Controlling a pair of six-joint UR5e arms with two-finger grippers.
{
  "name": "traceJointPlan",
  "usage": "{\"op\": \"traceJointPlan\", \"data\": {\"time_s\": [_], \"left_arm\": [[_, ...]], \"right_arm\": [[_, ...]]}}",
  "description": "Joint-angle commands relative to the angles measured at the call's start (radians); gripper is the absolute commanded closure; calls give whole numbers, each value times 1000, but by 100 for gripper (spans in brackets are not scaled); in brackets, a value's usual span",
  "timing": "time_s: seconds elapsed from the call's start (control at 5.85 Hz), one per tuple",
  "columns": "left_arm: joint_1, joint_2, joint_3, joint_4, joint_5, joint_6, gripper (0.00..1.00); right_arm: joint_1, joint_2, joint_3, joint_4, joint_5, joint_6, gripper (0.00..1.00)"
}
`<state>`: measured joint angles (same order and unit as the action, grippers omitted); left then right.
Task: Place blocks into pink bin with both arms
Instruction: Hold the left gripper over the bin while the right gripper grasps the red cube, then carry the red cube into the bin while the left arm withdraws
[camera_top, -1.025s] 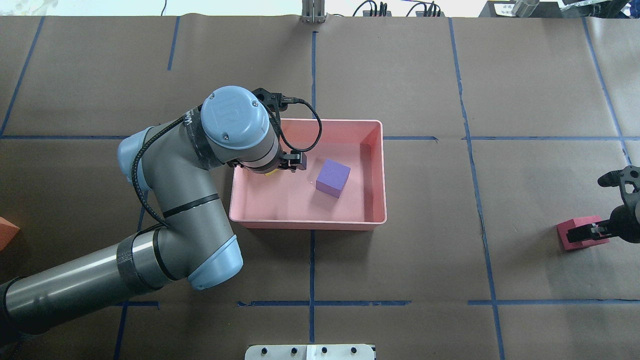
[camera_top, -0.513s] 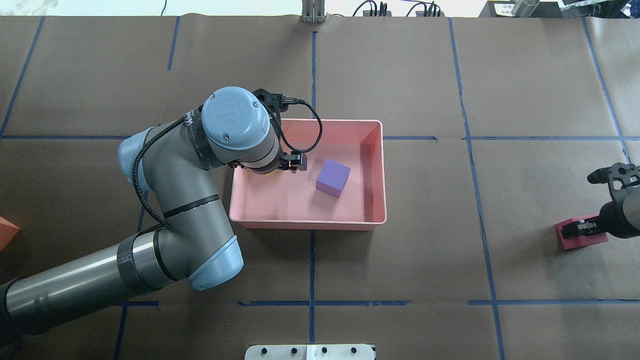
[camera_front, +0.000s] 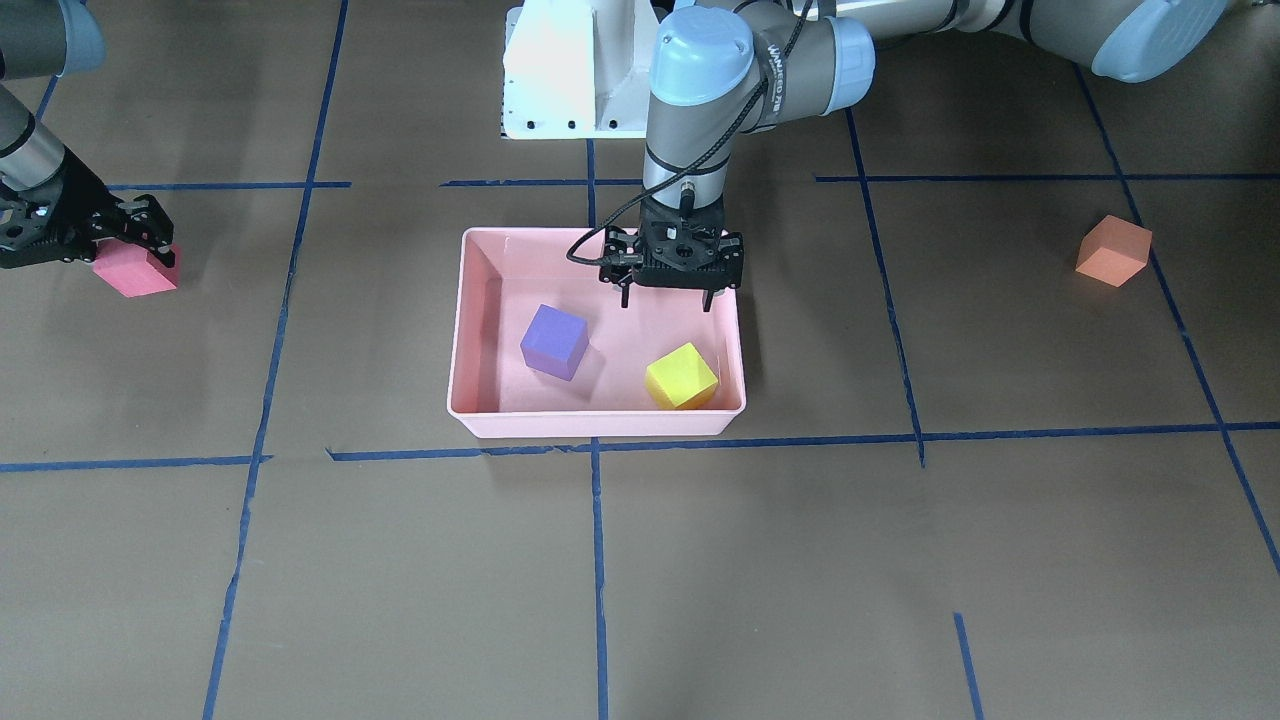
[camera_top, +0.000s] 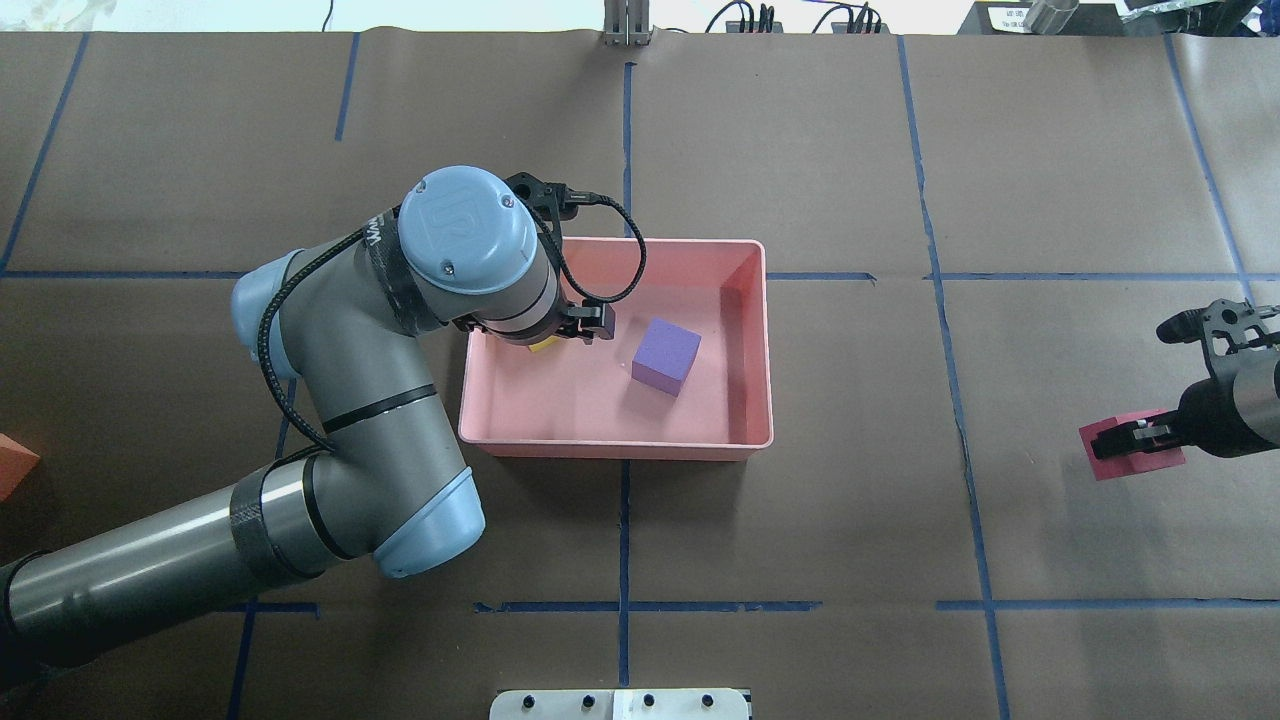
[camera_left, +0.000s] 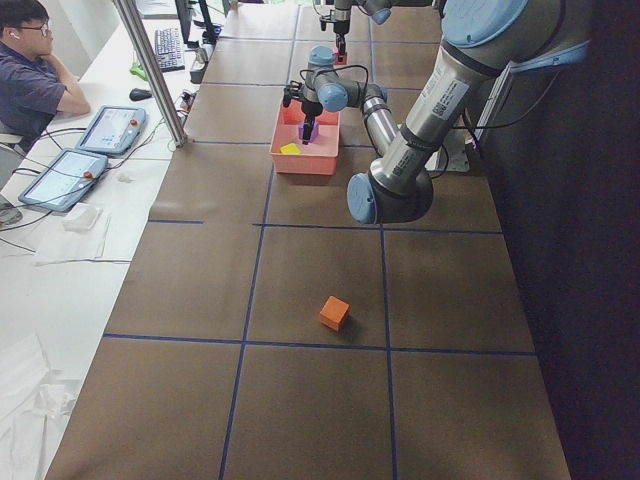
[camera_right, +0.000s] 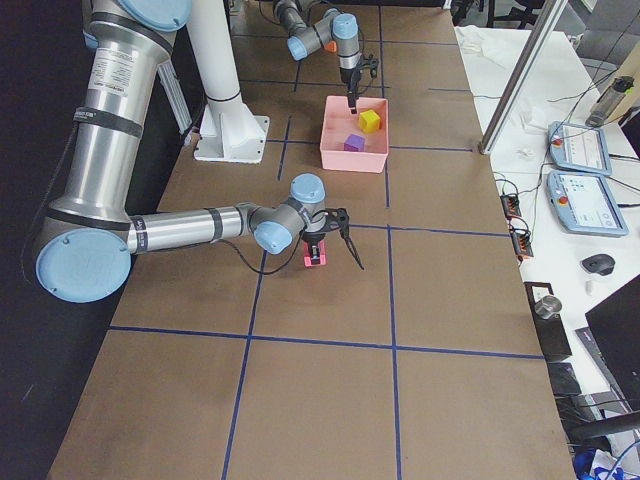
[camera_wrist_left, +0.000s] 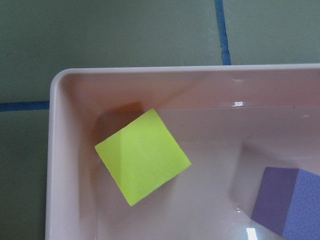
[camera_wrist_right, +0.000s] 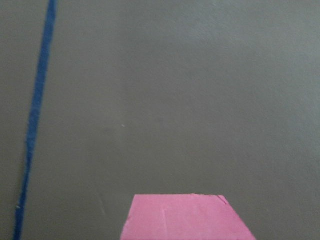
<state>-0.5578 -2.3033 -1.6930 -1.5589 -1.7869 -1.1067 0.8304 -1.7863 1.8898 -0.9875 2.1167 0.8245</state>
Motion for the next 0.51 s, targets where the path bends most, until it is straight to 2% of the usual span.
{"op": "traceJointPlan", "data": {"time_s": [0.0,0.34], "left_arm": [[-84,94,-92,7,-123,132,0],[-221,227,-174,7,-245,366,0]], "right_arm": [[21,258,47,-313,26,60,52],[-3,605,48,-675,25,184,52]]}}
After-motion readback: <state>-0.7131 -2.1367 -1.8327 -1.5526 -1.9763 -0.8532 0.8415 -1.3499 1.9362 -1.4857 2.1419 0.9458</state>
